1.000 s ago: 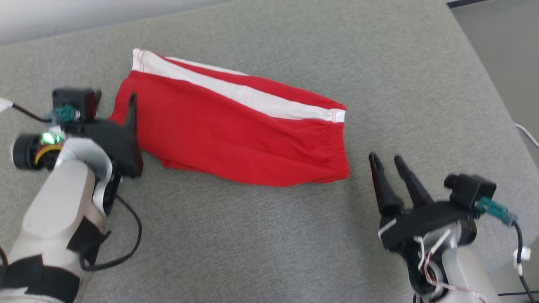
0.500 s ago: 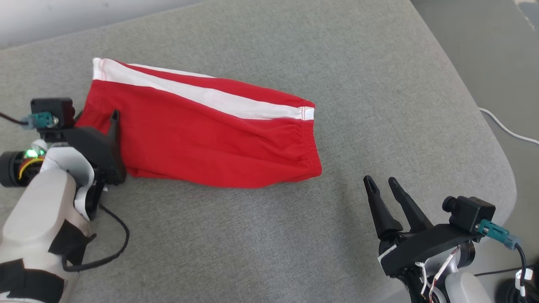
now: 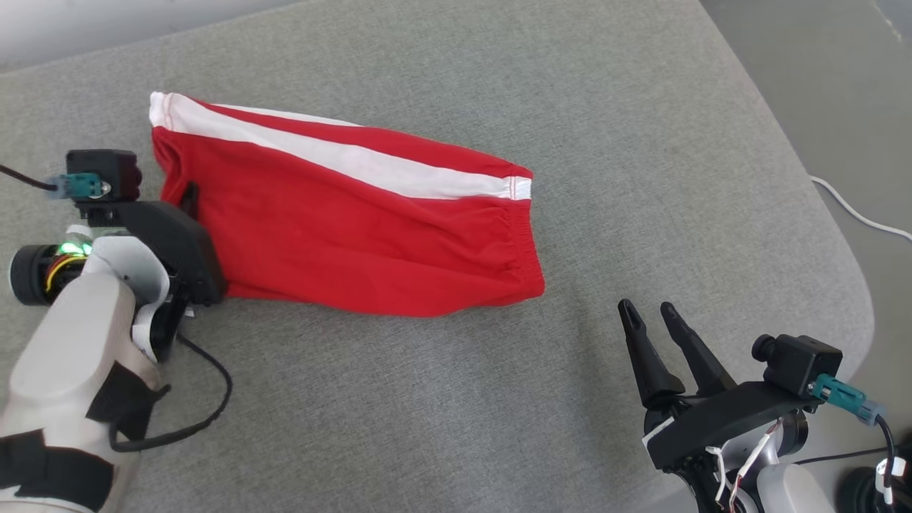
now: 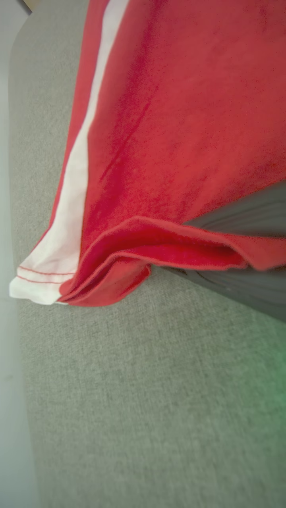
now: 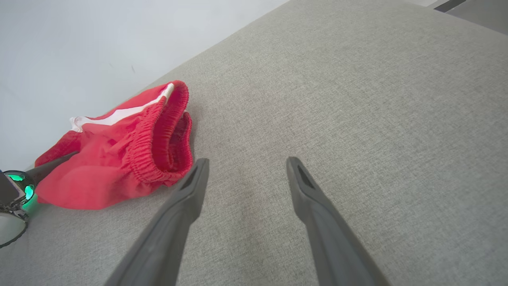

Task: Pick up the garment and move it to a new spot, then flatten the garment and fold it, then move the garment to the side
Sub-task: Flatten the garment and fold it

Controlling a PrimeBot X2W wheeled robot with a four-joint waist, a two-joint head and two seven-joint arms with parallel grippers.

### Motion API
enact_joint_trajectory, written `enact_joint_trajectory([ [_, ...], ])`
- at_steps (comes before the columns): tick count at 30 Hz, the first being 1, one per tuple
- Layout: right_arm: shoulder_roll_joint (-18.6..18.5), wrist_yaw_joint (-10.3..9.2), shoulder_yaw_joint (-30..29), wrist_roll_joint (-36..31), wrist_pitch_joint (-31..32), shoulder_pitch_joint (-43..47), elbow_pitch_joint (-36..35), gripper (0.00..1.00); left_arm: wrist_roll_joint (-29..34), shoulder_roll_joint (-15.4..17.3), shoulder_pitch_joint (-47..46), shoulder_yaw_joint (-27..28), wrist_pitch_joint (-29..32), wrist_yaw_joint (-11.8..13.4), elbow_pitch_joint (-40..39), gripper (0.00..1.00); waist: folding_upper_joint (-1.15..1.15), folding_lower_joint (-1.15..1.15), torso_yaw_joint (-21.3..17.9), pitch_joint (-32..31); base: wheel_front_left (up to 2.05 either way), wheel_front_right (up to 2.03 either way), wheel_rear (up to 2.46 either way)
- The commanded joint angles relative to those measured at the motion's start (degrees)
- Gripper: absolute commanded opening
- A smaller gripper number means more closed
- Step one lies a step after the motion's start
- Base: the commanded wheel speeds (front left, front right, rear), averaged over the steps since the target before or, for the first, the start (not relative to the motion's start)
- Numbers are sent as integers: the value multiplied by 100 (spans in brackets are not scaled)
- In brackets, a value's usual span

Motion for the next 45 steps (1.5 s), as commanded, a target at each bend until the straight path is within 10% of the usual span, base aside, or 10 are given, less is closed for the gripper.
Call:
enact_joint_trajectory([
  [1,5,-12,-3,-34,10,57,-29,100,-25,-94,435,-104,122,-27,158,0,1,0,43,-8,0,0,0],
  [33,4,-12,-502,-498,643,431,-378,100,-428,-381,2500,325,-1835,721,-1359,0,1,0,1002,-1122,0,0,0],
  [34,2,-12,-515,-503,657,448,-380,100,-349,-376,2538,268,-1926,698,-1439,38,1,0,1024,-1148,0,0,0],
  [35,2,-12,-519,-511,686,459,-382,100,-426,-426,2602,311,-1945,756,-1426,100,1,0,1048,-1176,0,0,0],
  [45,2,-12,-520,-855,1251,181,-392,100,-3,-486,2896,309,-2562,977,-1709,100,1,0,1350,-1346,0,0,0],
])
